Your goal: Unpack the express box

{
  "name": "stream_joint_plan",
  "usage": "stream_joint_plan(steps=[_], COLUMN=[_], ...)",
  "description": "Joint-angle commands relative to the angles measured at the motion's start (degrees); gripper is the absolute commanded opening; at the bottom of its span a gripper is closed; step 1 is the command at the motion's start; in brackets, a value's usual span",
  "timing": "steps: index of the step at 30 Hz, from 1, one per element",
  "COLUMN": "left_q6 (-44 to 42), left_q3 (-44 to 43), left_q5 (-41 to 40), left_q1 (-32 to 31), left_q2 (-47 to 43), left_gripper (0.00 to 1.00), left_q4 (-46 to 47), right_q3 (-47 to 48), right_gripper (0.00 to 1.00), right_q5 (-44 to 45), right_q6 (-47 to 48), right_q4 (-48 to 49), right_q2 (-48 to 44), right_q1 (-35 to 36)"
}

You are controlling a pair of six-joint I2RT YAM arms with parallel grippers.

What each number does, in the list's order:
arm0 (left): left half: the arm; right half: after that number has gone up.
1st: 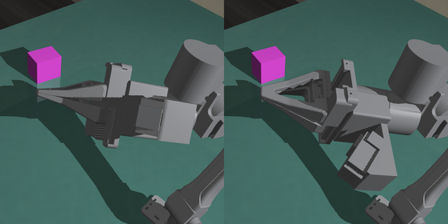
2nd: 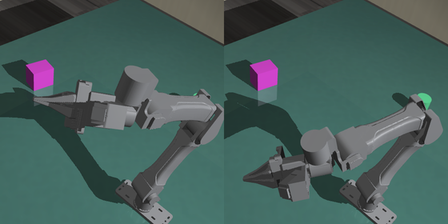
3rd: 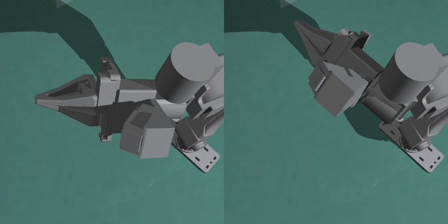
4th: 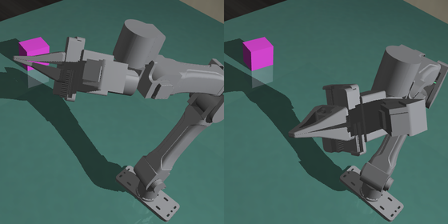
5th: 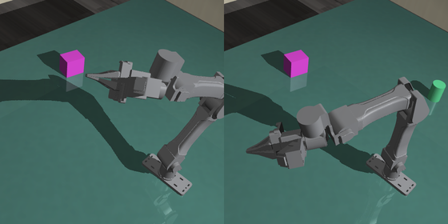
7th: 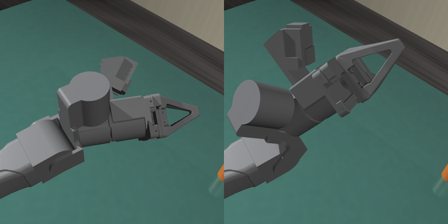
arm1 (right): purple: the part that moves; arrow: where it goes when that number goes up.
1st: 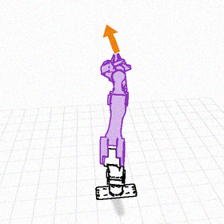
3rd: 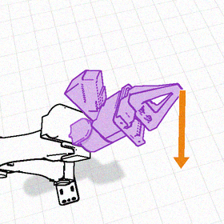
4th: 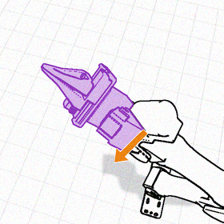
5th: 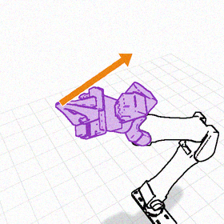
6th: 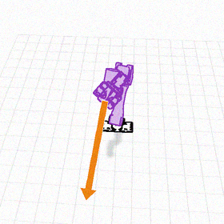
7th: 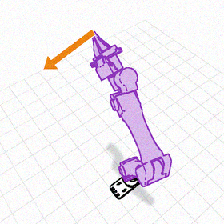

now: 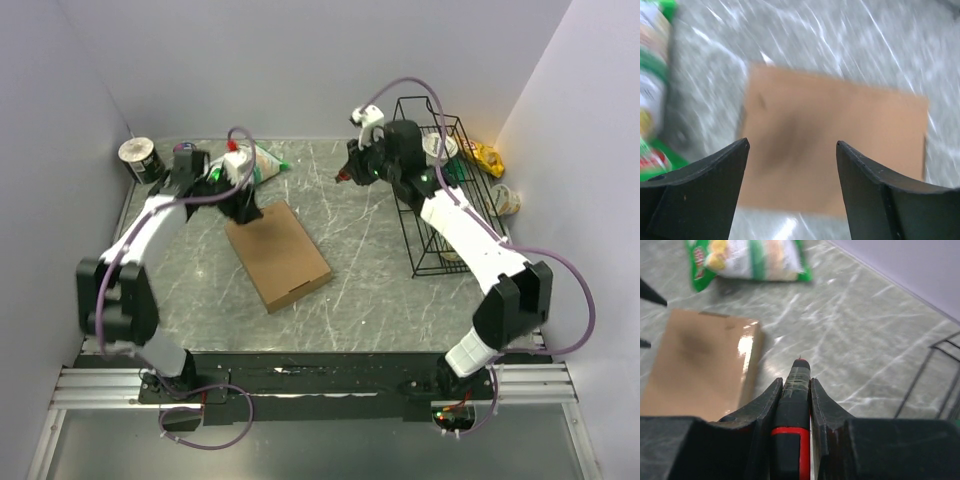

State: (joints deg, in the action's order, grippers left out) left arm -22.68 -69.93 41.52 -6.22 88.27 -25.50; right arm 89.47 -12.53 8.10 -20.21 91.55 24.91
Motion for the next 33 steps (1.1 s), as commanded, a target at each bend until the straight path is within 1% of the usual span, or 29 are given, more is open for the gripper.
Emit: stream_joint_plan(steps=[1,3,5,6,7,11,13,17,18,19,22,23,26,29,31,33], left_q6=[9.75,11.24,13.44,15.1,15.9,17.13,19.24,22.32,25.46,26.18,27.86,27.78,27.07,28.03,28.56,29.53], left_q3=[-12.84,-16.97,-17.34,-16.56,-15.68,-10.5,-10.05,-8.65,-8.29,-7.77,-5.92,-5.4,-3.73,-2.59,-2.05,-1.61], left_q5=[-3.7,-3.9,-4.08,-4.08,-4.34,-1.8,-1.27,-1.09,-1.09,-0.91,-1.08,-1.44,-2.4,-4.42,-6.26,-7.23], left_q1=[-0.99,-0.03,1.03,1.29,1.38,1.47,1.47,1.47,1.56,1.73,2.17,2.18,2.18,2.09,2.18,2.18], left_q2=[9.98,14.53,16.23,17.02,17.11,17.37,18.6,21.67,21.86,22.12,22.91,23.17,23.17,23.61,23.79,24.05], left_gripper=[0.76,0.74,0.72,0.72,0.72,0.72,0.71,0.69,0.68,0.68,0.67,0.66,0.65,0.64,0.64,0.64], left_q4=[3.01,1.86,3.95,5.01,6.32,13.35,14.42,16.7,17.93,18.63,19.78,19.78,20.13,20.75,21.45,22.07], right_q3=[-10.35,-8.71,-2.75,0.06,4.09,7.72,11.4,12.74,13.44,14.32,10.66,9.94,7.57,6.51,6.07,3.62], right_gripper=[0.0,0.0,0.0,0.0,0.0,0.0,0.0,0.0,0.0,0.0,0.0,0.0,0.0,0.0,0.0,0.0], right_q5=[9.27,10.33,12.44,14.54,14.47,12.89,13.67,15.86,17.09,17.19,15.35,13.09,12.89,10.78,10.86,12.35], right_q6=[-0.63,1.21,-0.09,-2.36,-3.17,-1.42,-1.77,-3.96,-5.79,-6.16,-5.64,-5.55,-6.16,-7.91,-10.46,-11.52], right_q4=[23.51,23.2,20.57,15.51,14.24,13.89,11.17,12.29,12.12,12.03,15.89,17.21,18.88,19.94,19.94,24.92], right_q2=[-7.52,-5.52,-0.86,0.81,3.61,7.06,9.86,13.03,14.96,15.67,15.68,15.59,15.33,15.94,16.47,16.21], right_q1=[1.89,4.0,4.88,5.32,5.5,7.0,7.61,8.58,8.84,9.11,9.55,9.81,10.68,11.13,11.3,11.92])
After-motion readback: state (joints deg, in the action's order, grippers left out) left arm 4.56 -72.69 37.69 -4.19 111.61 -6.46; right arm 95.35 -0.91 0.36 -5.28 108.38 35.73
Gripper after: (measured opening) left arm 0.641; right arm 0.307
